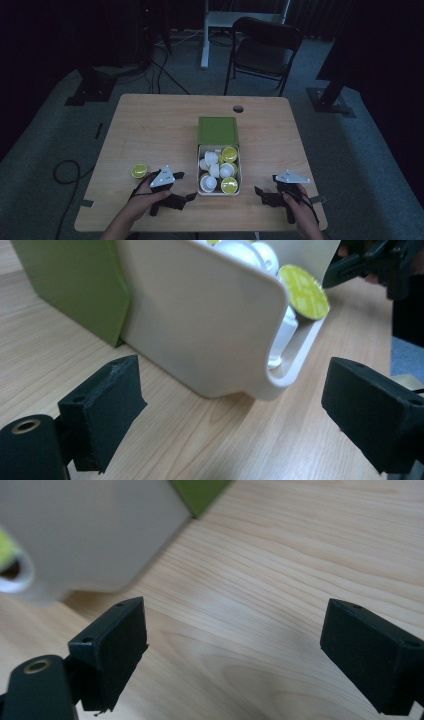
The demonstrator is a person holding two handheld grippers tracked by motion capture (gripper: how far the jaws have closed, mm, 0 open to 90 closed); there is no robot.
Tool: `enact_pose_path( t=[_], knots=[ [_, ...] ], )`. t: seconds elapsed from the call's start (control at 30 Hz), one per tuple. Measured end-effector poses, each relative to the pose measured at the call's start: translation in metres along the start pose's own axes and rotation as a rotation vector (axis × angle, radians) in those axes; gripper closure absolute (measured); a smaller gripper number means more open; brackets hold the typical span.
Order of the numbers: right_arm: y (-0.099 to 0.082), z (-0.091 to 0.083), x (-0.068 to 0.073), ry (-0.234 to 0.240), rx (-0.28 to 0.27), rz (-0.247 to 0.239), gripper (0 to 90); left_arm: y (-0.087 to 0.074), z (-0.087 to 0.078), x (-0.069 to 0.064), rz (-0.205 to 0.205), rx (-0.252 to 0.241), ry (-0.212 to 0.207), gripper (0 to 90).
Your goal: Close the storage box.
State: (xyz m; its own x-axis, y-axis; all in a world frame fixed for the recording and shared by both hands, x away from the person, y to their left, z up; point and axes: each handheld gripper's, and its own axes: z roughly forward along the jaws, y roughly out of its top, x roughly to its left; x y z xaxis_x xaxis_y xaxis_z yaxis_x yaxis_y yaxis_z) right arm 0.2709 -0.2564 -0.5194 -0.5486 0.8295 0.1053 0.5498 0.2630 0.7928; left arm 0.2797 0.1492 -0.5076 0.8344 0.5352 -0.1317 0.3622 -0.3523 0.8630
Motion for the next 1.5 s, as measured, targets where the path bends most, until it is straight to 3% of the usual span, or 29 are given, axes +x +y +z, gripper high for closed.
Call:
enact_pose_path(
  t=[0.13,0.2,0.23,0.37,0.53,0.67,0.73,0.87,1.0,1.13,1.17,1.2,1.5],
  knots=[
    [0.003,-0.001,0.005,0.037,-0.023,-0.026,11.1,0.004,0.002,0.0,0.005,-0.009,0.009,9.6],
    [0.006,-0.002,0.01,0.088,-0.047,-0.046,11.1,0.006,0.003,0.001,0.003,-0.015,0.004,9.7],
    [0.006,-0.002,0.01,0.088,-0.047,-0.046,11.1,0.007,0.004,0.0,0.005,-0.015,0.005,9.7],
    [0.012,-0.001,0.019,0.168,-0.093,-0.031,11.2,0.011,0.008,0.0,0.004,-0.025,0.005,9.6],
    [0.014,0.003,0.024,0.171,-0.083,-0.048,11.2,0.017,0.012,0.001,0.02,-0.031,0.006,9.7],
    [0.018,0.006,0.034,0.257,-0.107,-0.079,11.2,0.02,0.015,0.003,0.018,-0.027,0.014,9.7],
    [0.019,0.007,0.034,0.267,-0.114,-0.076,11.2,0.022,0.017,0.004,0.026,-0.022,0.022,9.7],
    [0.022,0.012,0.034,0.254,-0.131,-0.112,14.3,0.024,0.019,0.005,0.033,-0.019,0.021,9.7],
    [0.024,0.014,0.03,0.246,-0.13,-0.091,14.2,0.024,0.021,0.007,0.039,-0.014,0.023,9.7],
    [0.028,0.018,0.025,0.27,-0.141,-0.004,12.9,0.024,0.021,0.01,0.034,-0.019,0.036,9.7],
    [0.029,0.019,0.024,0.265,-0.141,-0.002,13.0,0.025,0.021,0.011,0.035,-0.016,0.039,9.7],
    [0.03,0.021,0.021,0.235,-0.143,-0.041,11.8,0.025,0.021,0.012,0.034,-0.015,0.041,9.7],
    [0.034,0.026,0.02,0.232,-0.142,-0.047,11.8,0.027,0.024,0.018,0.033,-0.013,0.053,9.6]
  ],
)
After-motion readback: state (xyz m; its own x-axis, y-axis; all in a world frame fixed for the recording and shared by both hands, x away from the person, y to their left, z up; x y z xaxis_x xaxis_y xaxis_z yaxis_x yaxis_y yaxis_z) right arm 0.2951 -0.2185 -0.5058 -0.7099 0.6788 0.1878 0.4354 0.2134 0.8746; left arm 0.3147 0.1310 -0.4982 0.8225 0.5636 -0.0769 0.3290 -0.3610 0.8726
